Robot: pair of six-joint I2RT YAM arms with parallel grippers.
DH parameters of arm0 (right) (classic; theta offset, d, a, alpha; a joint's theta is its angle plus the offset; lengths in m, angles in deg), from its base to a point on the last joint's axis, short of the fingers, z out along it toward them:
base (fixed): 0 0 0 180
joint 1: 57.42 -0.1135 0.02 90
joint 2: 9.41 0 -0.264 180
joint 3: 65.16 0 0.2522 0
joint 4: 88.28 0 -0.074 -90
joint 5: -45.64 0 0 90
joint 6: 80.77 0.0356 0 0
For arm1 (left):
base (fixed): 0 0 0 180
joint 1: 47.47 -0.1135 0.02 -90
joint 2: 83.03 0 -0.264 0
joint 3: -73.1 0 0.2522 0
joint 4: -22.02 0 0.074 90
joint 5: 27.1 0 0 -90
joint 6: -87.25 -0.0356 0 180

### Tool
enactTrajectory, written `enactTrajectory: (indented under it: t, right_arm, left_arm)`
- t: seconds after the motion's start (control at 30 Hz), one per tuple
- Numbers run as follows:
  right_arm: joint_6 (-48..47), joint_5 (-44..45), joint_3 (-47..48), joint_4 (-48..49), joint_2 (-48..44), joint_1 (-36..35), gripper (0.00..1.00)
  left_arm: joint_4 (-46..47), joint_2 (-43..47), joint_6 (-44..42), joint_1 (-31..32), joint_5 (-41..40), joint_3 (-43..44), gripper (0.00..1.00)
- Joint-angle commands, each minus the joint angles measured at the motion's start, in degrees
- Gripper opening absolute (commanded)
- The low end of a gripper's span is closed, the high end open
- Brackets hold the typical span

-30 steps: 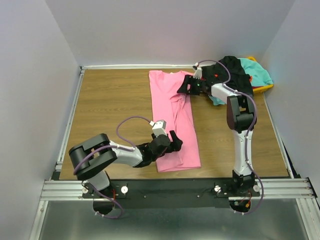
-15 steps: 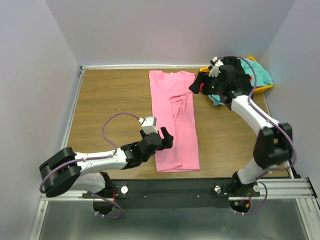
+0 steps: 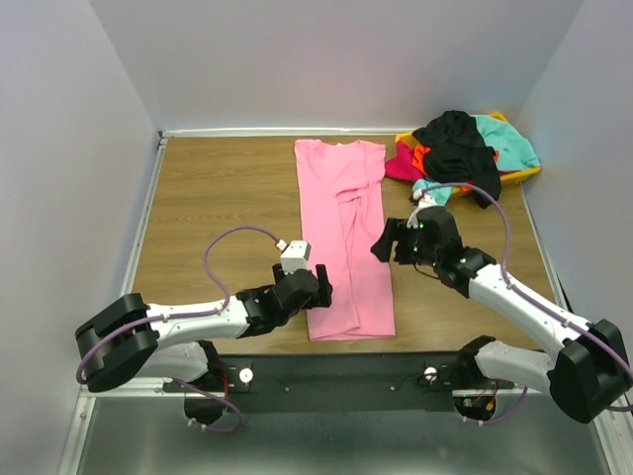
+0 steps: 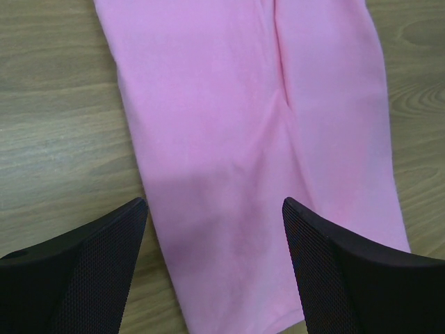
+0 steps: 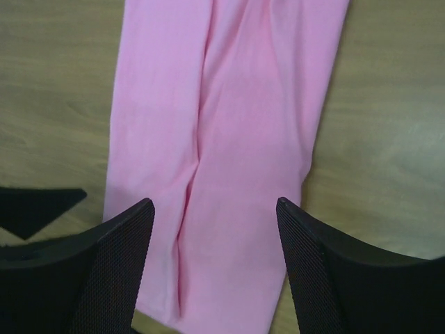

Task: Fold and stack the t-shirts
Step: Fold the tshirt

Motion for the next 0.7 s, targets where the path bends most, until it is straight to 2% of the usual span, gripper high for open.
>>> enactTrajectory:
  t: [0.0, 0.07, 0.3, 0.47, 0.67]
  right_arm:
    - [6.2, 2.9, -6.6, -4.2, -5.1, -4.9, 0.78]
    - [8.7, 2.9, -8.4, -5.3, -6.5, -7.1, 0.77]
    - [15.2, -5.1, -15.6, -9.7, -6.0, -13.0, 0.74]
    - [13.6, -2.8, -14.1, -15.3, -6.3, -13.5, 0.74]
    - [15.1, -4.1, -14.1, -16.7, -5.2, -13.5, 0.72]
  left_arm:
    - [-3.0, 2.2, 2.0, 0.2, 2.7, -2.8, 0.87]
    - [-3.0, 3.1, 4.4, 0.2, 2.8, -4.1, 0.87]
    - [-3.6, 3.6, 6.4, 0.1, 5.8, -6.5, 0.85]
    - [-5.7, 0.3, 6.5, 1.0, 8.6, -5.2, 0.82]
    - [-6.4, 2.9, 9.0, 2.2, 11.1, -8.0, 0.8]
